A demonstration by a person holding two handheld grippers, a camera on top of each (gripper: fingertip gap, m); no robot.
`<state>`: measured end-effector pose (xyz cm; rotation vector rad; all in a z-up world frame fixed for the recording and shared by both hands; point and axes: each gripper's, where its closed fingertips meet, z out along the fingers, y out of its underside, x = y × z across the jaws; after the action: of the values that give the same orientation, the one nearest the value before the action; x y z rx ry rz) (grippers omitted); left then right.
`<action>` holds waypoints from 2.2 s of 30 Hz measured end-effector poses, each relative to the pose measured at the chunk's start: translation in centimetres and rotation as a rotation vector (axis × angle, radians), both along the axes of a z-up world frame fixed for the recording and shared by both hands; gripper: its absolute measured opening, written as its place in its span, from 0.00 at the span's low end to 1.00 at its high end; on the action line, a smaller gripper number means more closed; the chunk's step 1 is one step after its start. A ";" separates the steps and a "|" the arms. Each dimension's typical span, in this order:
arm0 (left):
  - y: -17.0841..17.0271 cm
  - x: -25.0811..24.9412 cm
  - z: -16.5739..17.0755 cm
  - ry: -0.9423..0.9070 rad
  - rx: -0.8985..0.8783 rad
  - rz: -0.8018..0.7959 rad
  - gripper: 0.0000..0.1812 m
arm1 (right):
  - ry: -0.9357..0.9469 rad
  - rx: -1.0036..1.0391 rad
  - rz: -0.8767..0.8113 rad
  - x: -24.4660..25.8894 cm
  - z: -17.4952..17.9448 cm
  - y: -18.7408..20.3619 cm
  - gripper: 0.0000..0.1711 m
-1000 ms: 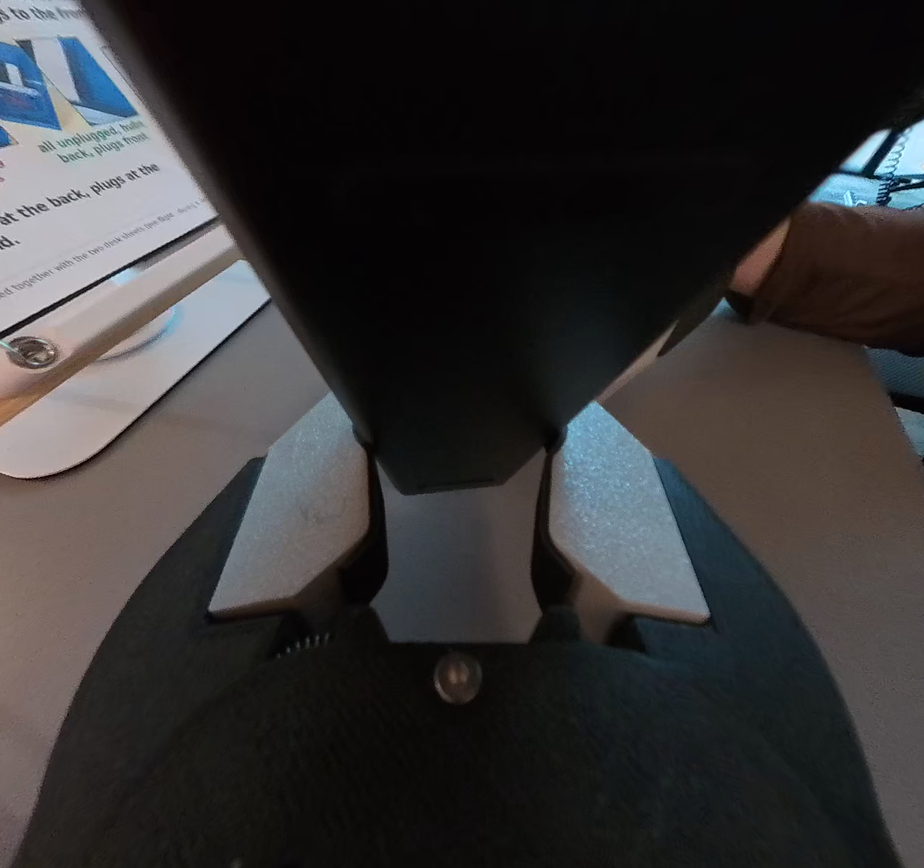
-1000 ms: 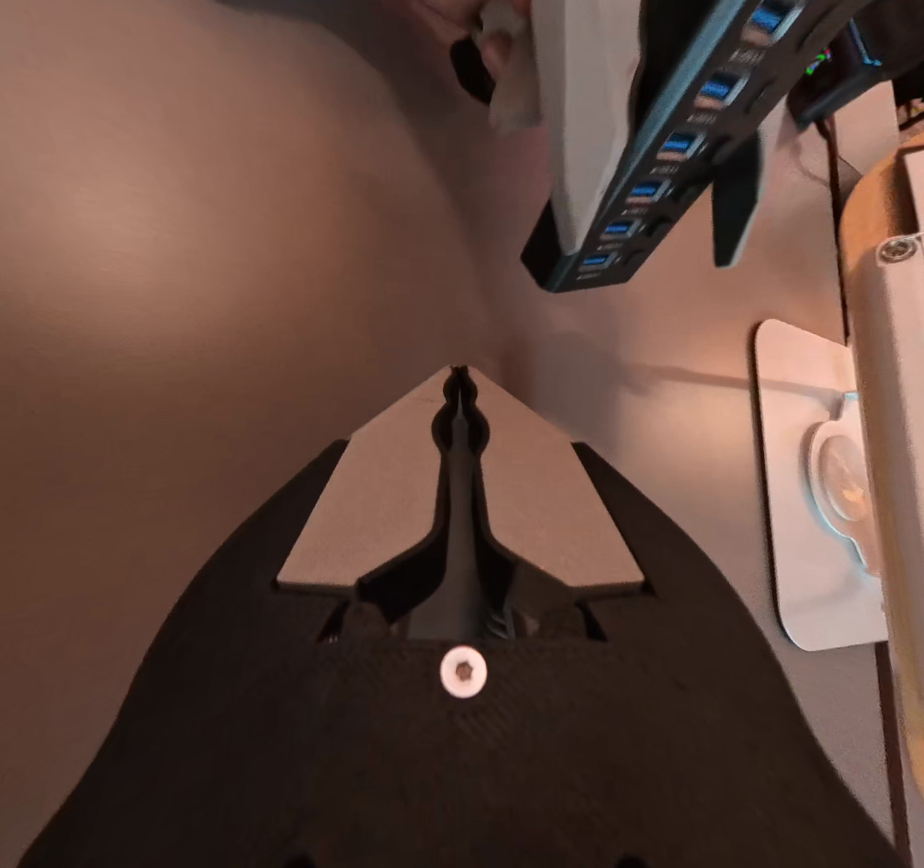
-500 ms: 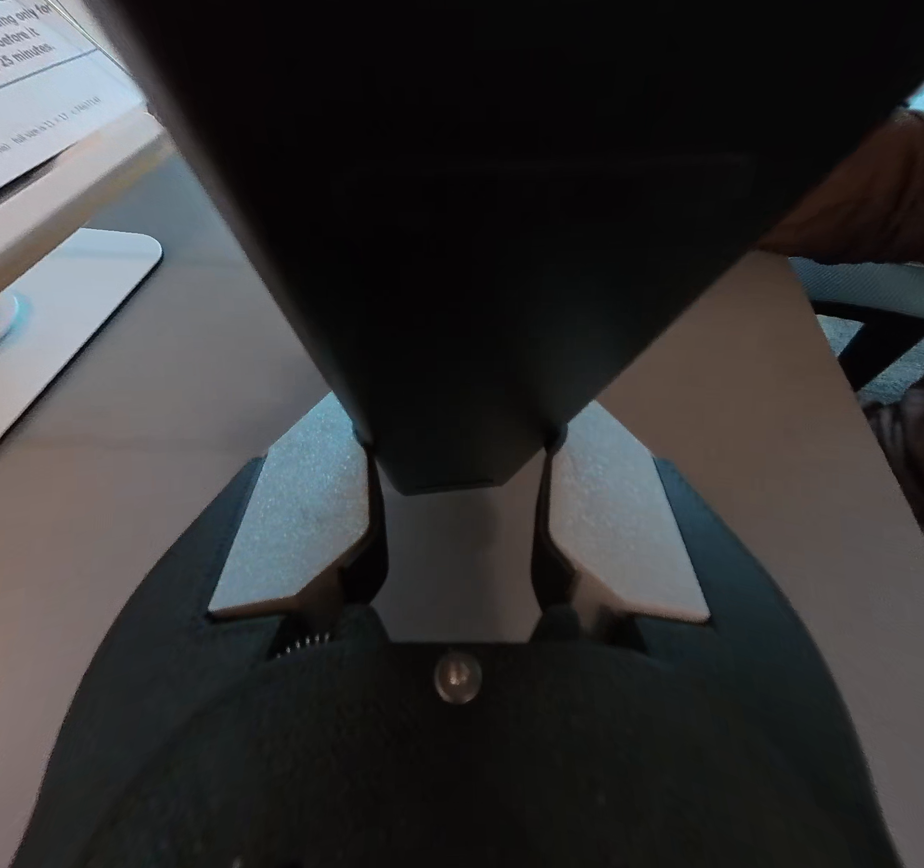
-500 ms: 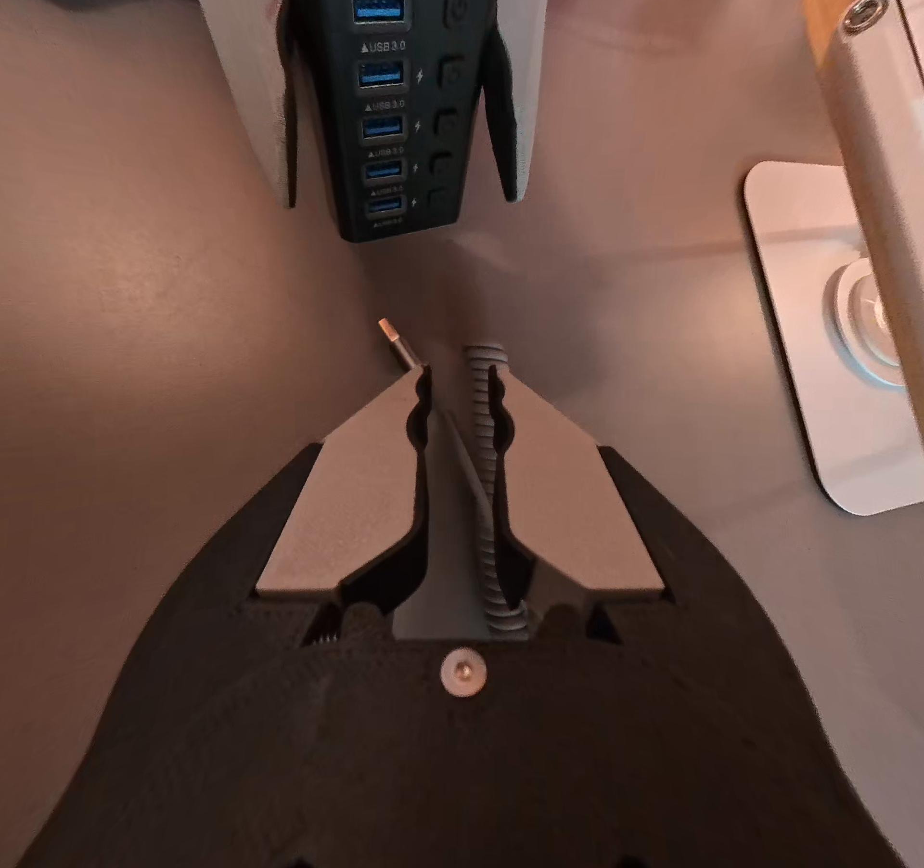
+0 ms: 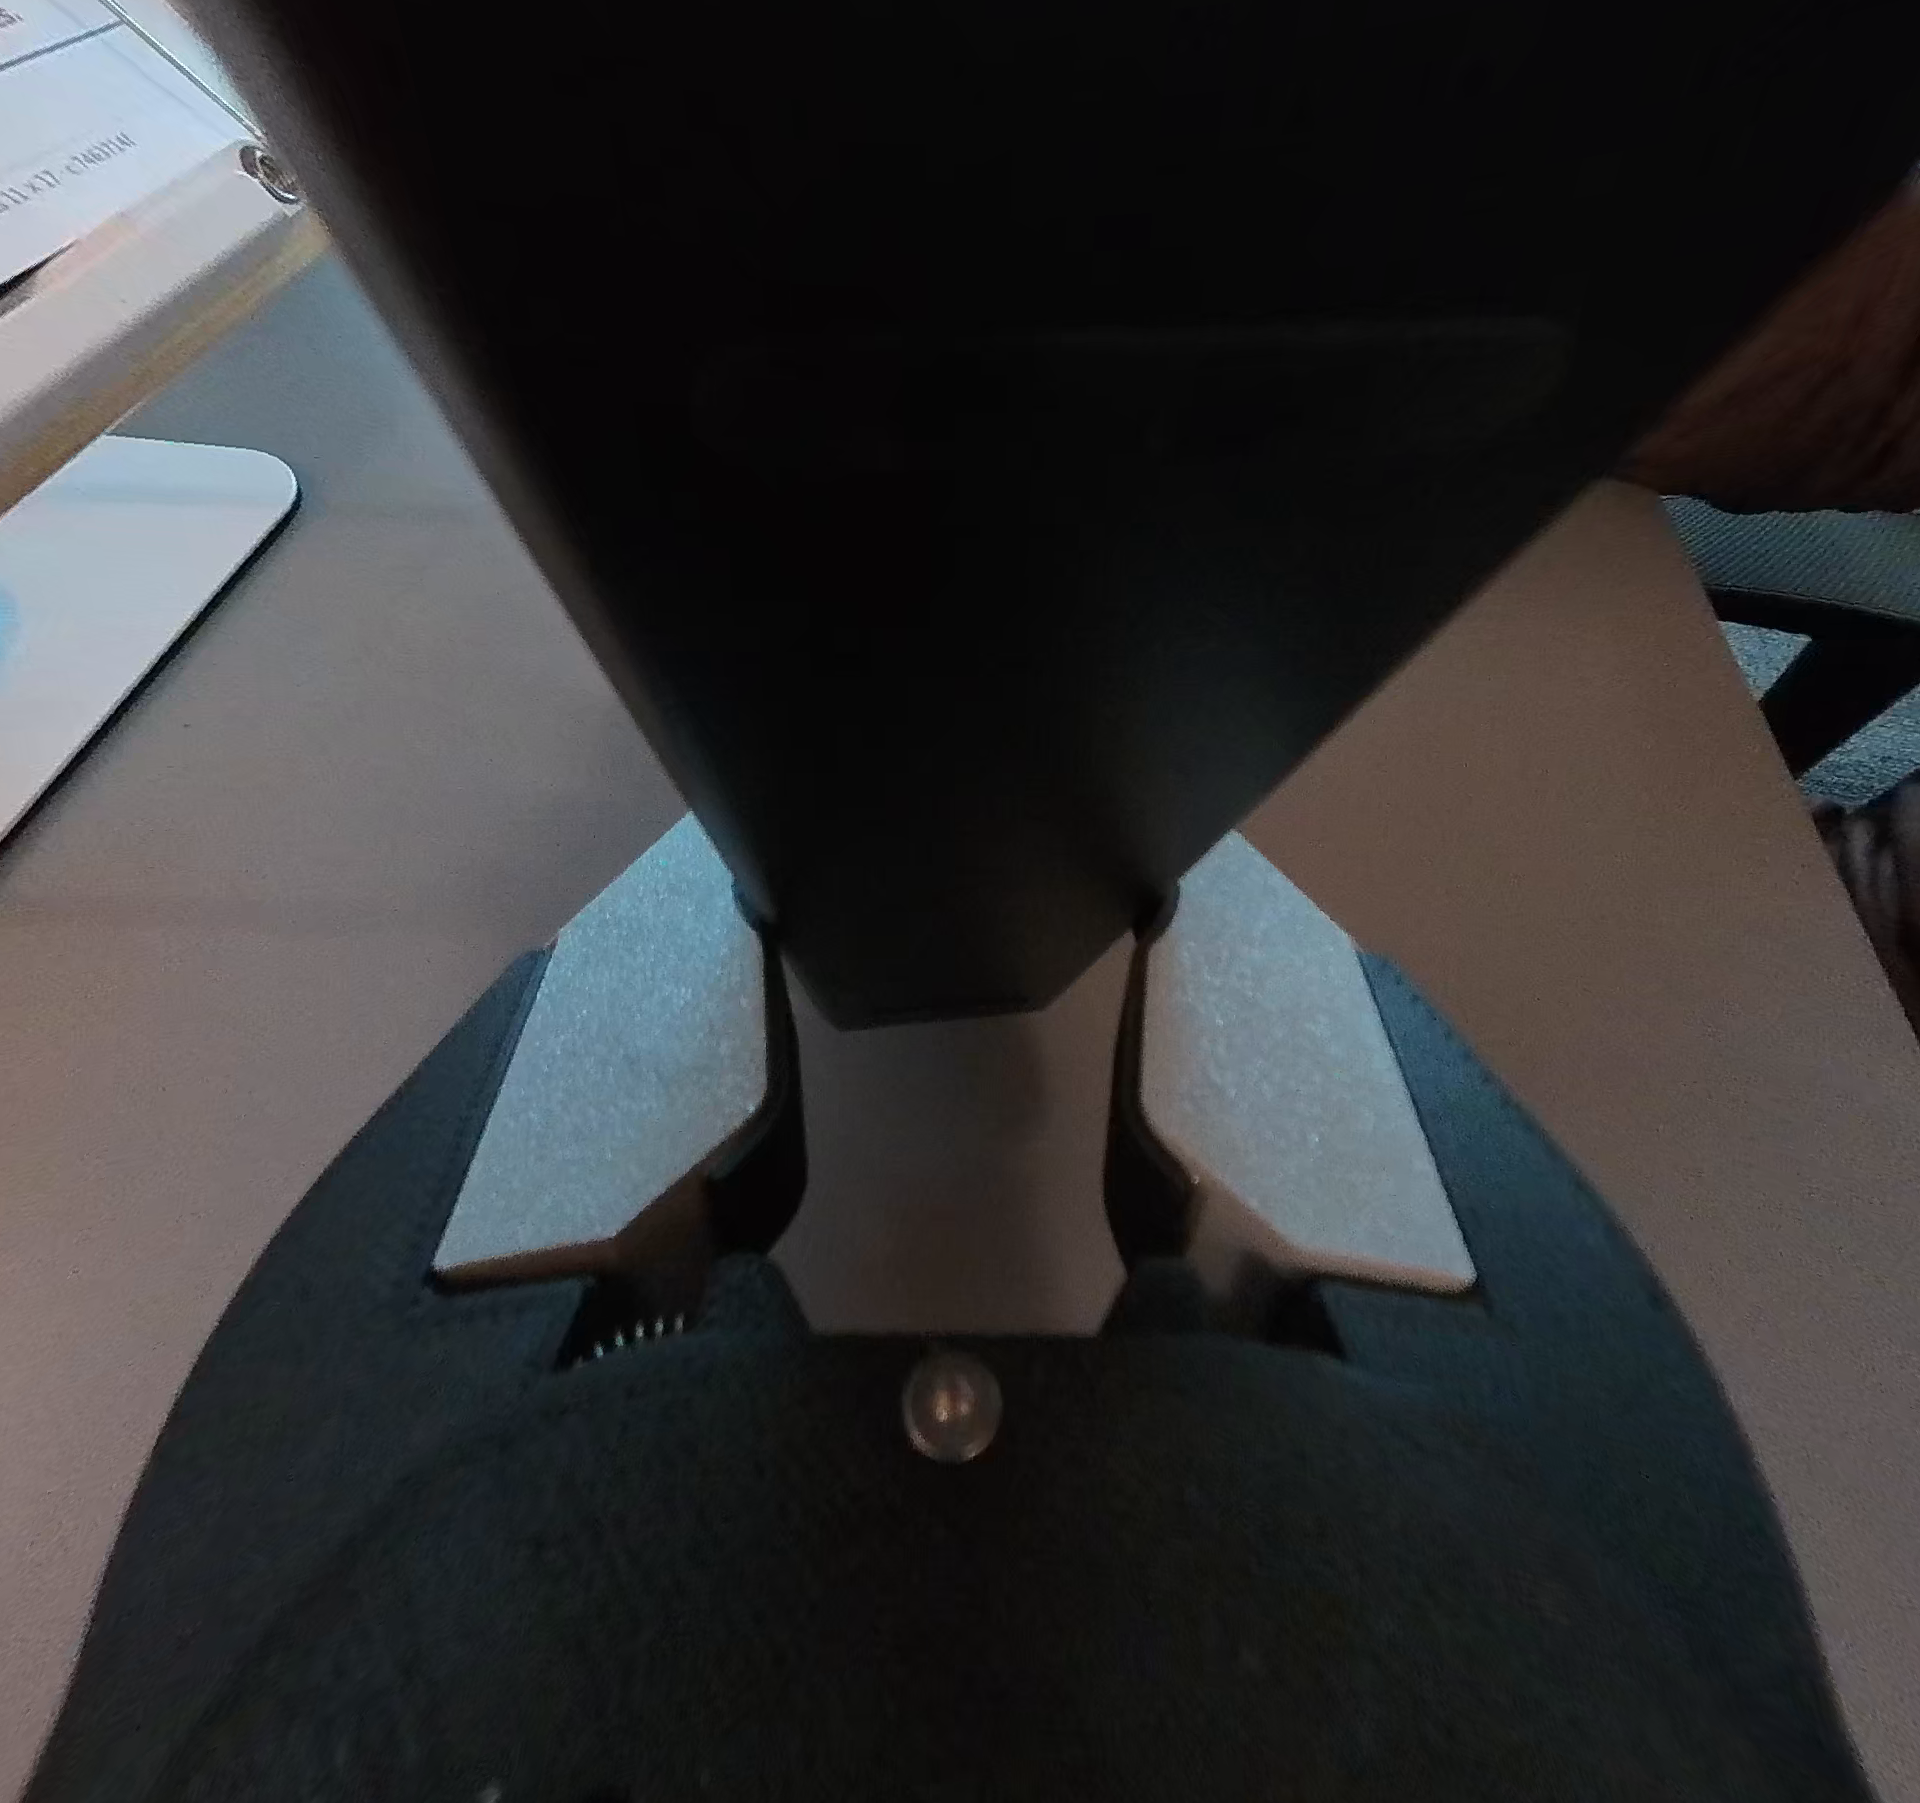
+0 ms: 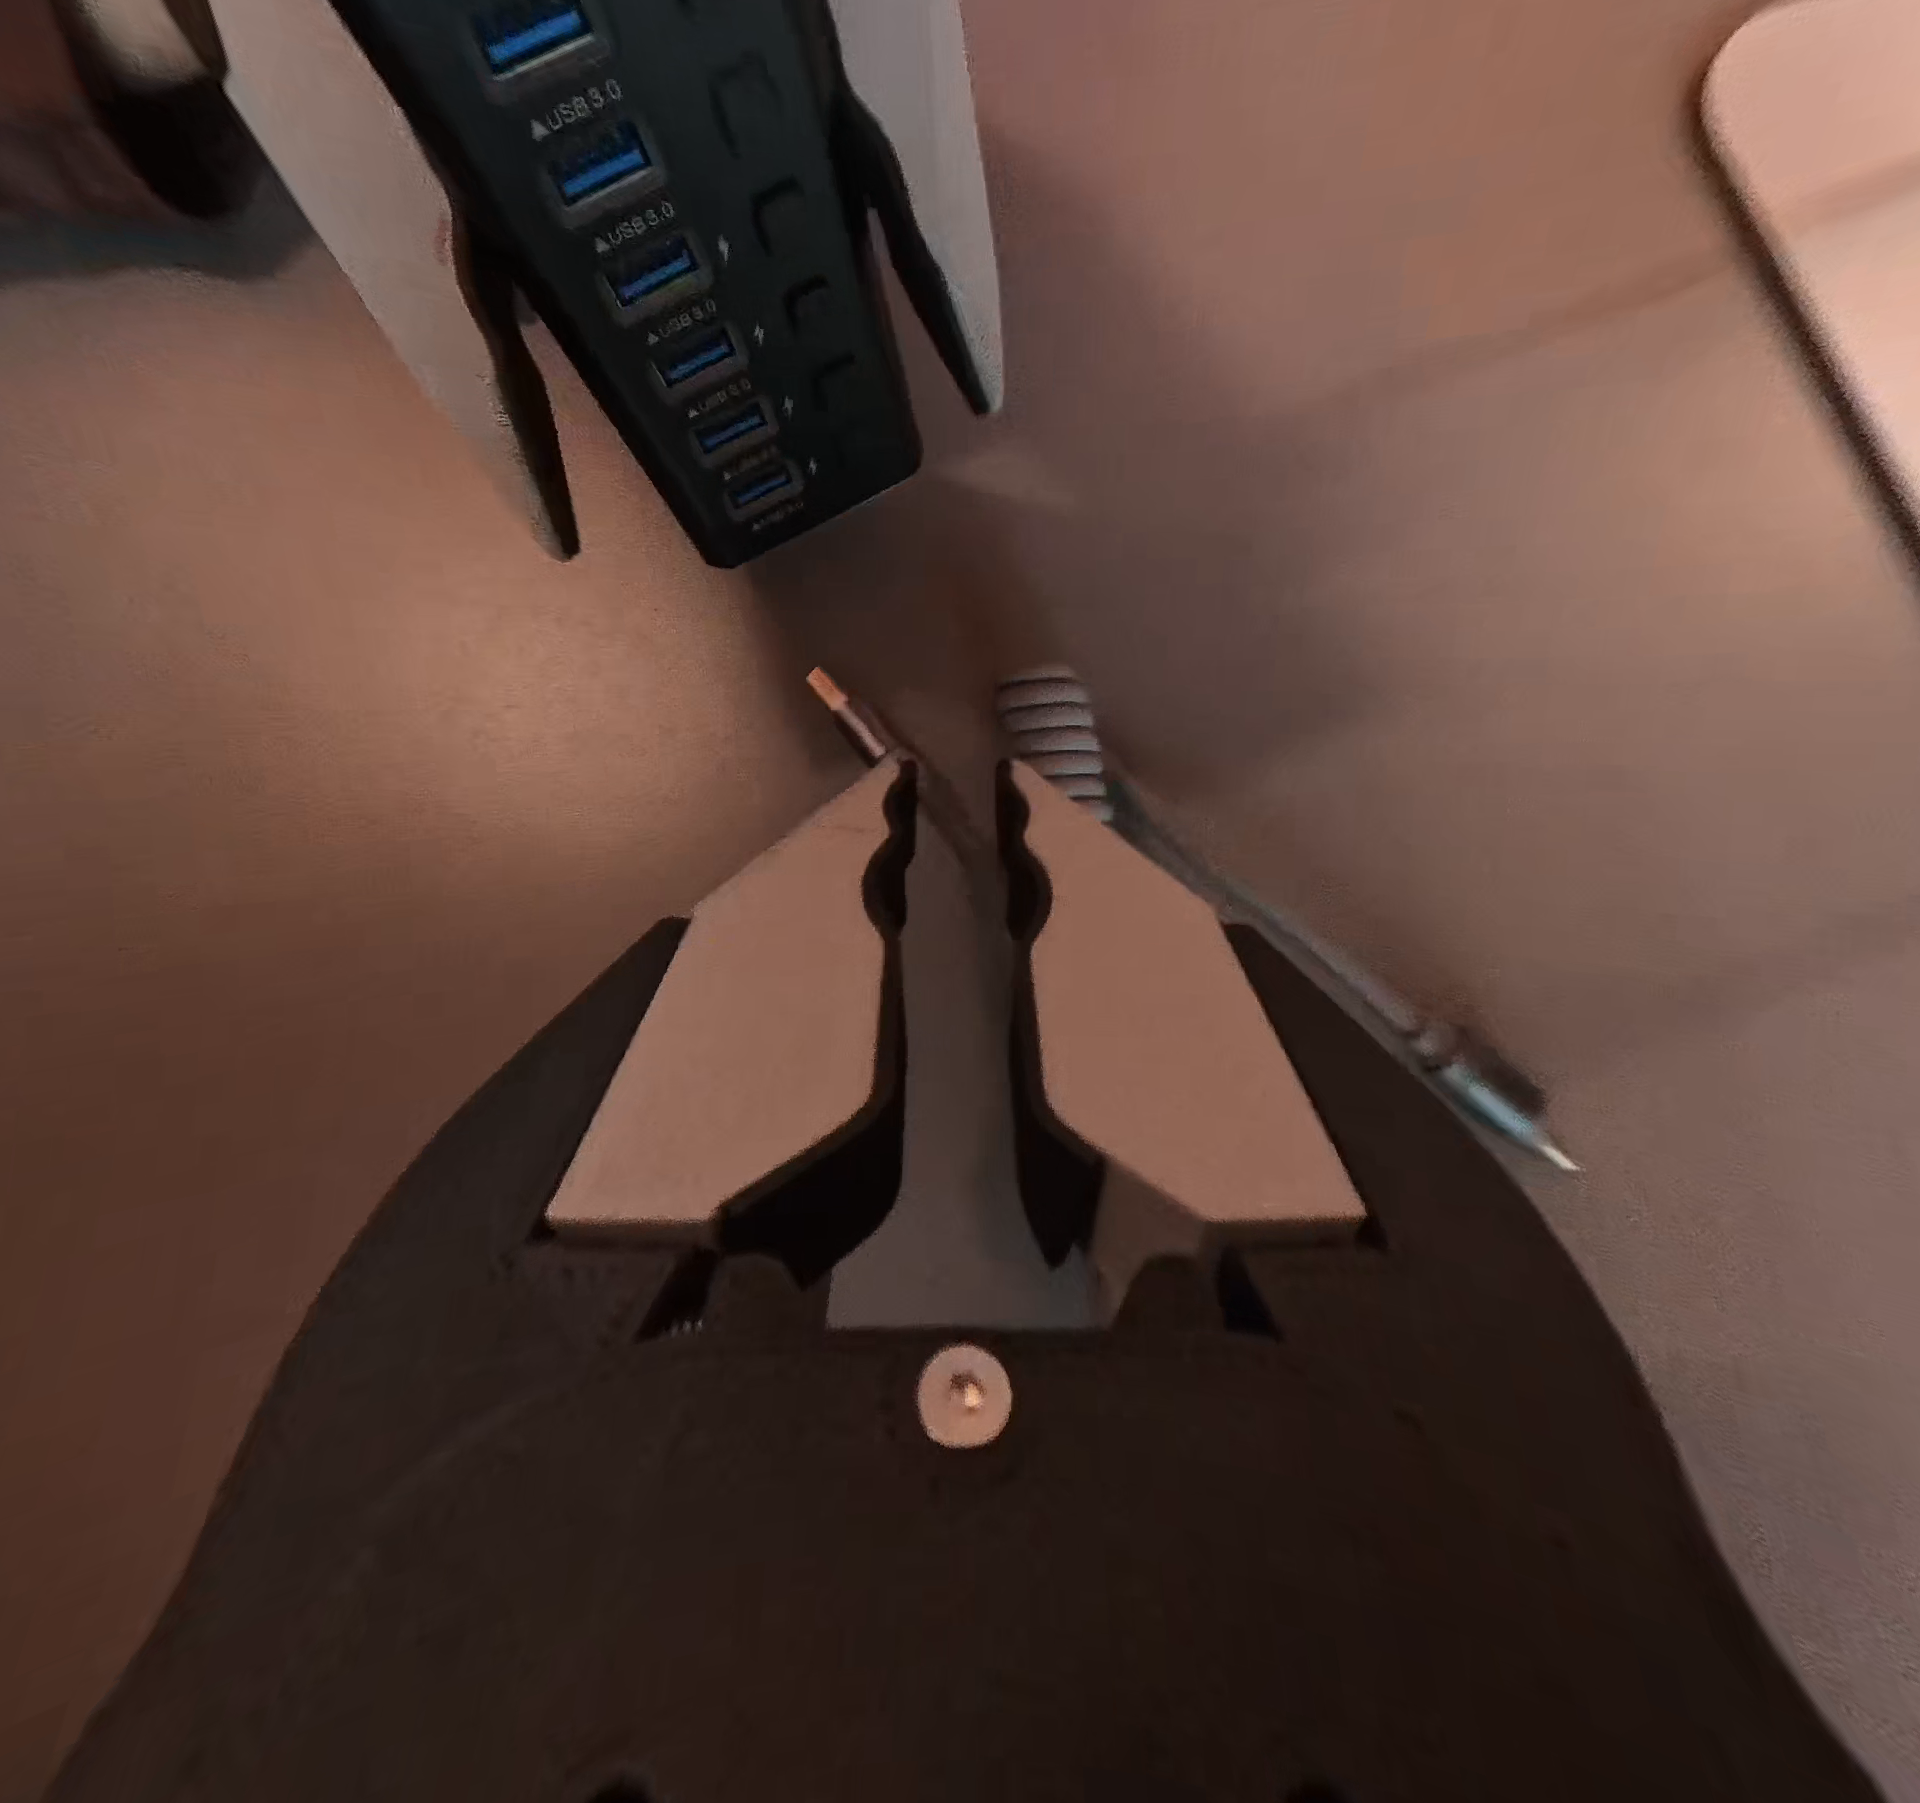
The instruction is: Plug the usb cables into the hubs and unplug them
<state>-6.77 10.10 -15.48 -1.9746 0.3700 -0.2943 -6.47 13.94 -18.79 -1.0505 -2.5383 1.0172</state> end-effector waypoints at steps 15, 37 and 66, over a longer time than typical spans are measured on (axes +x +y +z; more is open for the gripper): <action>0.0 0.2 -0.1 0.003 -0.004 -0.004 0.37 | -0.276 -0.297 -0.082 0.2 0.4 -0.8 0.00; 0.1 0.4 -0.4 0.024 -0.019 -0.013 0.37 | -0.224 -0.156 0.100 2.8 0.7 -1.7 0.00; -0.1 1.9 -1.9 0.045 -0.105 -0.083 0.37 | -0.140 -0.022 0.165 2.9 -0.2 -1.5 0.00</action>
<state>-4.88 10.04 -17.34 -2.0750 0.4743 -0.3281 -3.58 12.45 -19.01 -0.9621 -2.7718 1.0493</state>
